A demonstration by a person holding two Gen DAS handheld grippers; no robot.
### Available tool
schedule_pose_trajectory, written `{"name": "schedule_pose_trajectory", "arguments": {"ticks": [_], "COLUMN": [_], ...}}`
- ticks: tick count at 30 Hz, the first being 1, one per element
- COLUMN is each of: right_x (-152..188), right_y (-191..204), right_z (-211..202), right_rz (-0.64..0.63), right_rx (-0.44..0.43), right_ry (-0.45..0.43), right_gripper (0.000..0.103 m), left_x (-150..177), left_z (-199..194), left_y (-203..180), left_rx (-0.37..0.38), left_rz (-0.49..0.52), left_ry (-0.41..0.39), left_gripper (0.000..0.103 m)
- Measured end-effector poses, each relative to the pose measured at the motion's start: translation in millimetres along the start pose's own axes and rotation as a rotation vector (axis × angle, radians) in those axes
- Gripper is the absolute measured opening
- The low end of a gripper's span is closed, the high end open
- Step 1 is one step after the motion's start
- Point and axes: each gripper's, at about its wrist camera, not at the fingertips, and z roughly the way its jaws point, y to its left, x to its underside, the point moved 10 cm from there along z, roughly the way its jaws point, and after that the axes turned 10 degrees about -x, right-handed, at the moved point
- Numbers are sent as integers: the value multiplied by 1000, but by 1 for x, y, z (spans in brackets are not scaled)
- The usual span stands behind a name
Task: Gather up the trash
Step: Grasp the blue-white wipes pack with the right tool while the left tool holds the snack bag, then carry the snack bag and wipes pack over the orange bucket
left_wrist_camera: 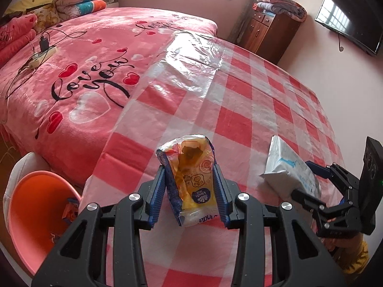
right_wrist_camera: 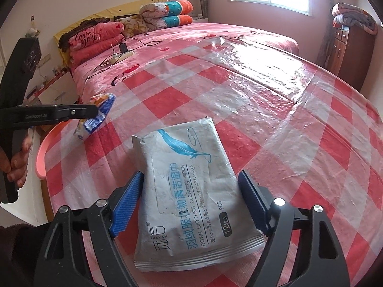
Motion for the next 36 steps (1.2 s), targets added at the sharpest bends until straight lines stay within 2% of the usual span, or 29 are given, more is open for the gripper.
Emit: {"name": "schedule_pose_trajectory", "arguments": {"ticks": [6,11,19,24,36], "right_x": [0,2,2,1,-9], "right_y": [0,-3,-4,-4,17], "right_z": [0,-2,-6,-10,-7], "right_rz": [0,54,109,151,155], "right_rx": [26,17,59,51,23], "right_ry": [-5,-15,-44,-62,-69], "right_gripper": [78,77,75,72,71], "left_x": [6,12,16,16,19], "left_z": [-4,-8,-18,-22,-31], "left_y": [18,37,54,61,90], "left_rx": [-8,-19,-27,-26,-46], "left_rz": [-14,-32,-38,-42,-77], "left_ry": [-4,-10,-35,-52,-75], "left_gripper": [40,40,40,40,40]}}
